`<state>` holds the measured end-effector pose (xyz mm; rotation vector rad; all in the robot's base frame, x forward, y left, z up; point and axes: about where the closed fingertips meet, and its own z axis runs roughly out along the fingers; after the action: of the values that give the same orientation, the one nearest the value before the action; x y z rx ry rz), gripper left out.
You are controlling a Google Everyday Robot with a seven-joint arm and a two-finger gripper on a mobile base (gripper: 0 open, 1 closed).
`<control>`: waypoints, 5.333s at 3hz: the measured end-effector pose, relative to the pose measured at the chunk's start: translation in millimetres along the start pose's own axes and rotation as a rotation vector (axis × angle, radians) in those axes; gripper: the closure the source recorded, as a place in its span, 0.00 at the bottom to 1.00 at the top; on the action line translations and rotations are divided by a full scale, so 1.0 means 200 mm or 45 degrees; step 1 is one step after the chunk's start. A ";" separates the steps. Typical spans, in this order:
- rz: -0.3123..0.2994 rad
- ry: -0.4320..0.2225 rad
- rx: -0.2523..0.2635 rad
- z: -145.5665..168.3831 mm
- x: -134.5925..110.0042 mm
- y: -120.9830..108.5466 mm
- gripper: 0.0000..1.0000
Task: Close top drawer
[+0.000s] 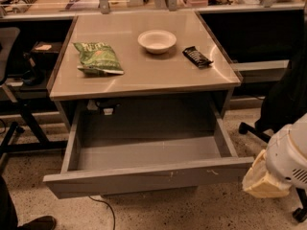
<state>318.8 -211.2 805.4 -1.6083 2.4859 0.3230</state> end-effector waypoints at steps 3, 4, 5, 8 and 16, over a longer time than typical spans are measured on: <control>0.090 -0.055 -0.077 0.30 0.03 -0.06 1.00; 0.178 -0.106 -0.049 0.45 0.06 -0.13 1.00; 0.258 -0.179 0.056 0.53 0.04 -0.32 1.00; 0.378 -0.272 0.205 0.66 -0.01 -0.66 1.00; 0.545 -0.204 0.344 0.65 -0.01 -0.86 1.00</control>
Offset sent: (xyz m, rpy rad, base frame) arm 0.0054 0.0058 -0.0406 0.0375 0.0404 -0.0274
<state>479.0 -244.0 664.8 -0.9083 2.5938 0.1487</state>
